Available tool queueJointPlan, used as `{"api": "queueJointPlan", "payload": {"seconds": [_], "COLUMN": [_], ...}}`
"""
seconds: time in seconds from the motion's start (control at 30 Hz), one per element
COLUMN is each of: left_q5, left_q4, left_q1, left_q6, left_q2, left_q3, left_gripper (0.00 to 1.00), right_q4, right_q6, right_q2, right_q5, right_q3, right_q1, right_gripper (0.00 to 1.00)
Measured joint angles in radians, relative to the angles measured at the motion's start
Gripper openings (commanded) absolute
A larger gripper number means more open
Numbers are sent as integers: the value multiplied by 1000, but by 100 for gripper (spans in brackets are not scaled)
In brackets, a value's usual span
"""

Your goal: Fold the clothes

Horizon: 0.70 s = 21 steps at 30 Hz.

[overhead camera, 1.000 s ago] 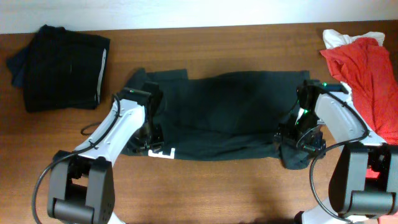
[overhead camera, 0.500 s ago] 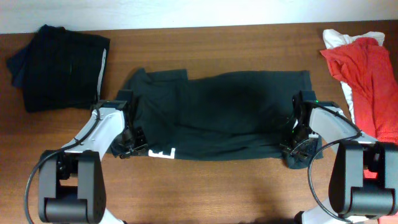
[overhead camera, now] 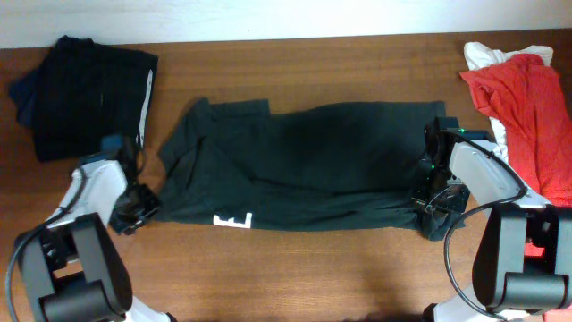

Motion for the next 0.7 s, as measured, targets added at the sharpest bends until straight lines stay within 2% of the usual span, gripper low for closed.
{"api": "queueJointPlan", "payload": {"seconds": [0.03, 0.13, 0.3, 0.33, 0.4, 0.47, 0.6, 0.7], "left_q5": [-10, 7, 104, 132, 238, 294, 375, 417], "left_q4": [-2, -18, -42, -49, -35, 14, 100, 151], "left_q1": [26, 106, 76, 44, -49, -148, -326, -452], "left_q6": [1, 16, 76, 94, 143, 166, 173, 153], "left_q2": [0, 0, -34, -82, -206, -252, -208, -76], "left_q3": [0, 2, 29, 30, 36, 43, 43, 43], "left_gripper": [21, 21, 22, 26, 31, 32, 31, 30], "right_q4": [5, -9, -85, -85, -72, -66, -63, -66], "right_q6": [5, 61, 146, 158, 160, 158, 157, 157], "right_q2": [0, 0, 0, 0, 0, 0, 0, 0], "right_q5": [13, 95, 166, 167, 147, 136, 121, 109], "right_q3": [0, 12, 108, 122, 137, 137, 137, 137], "right_q1": [0, 0, -62, -95, -166, -185, -185, -185], "right_gripper": [4, 4, 4, 4, 12, 11, 10, 6]}}
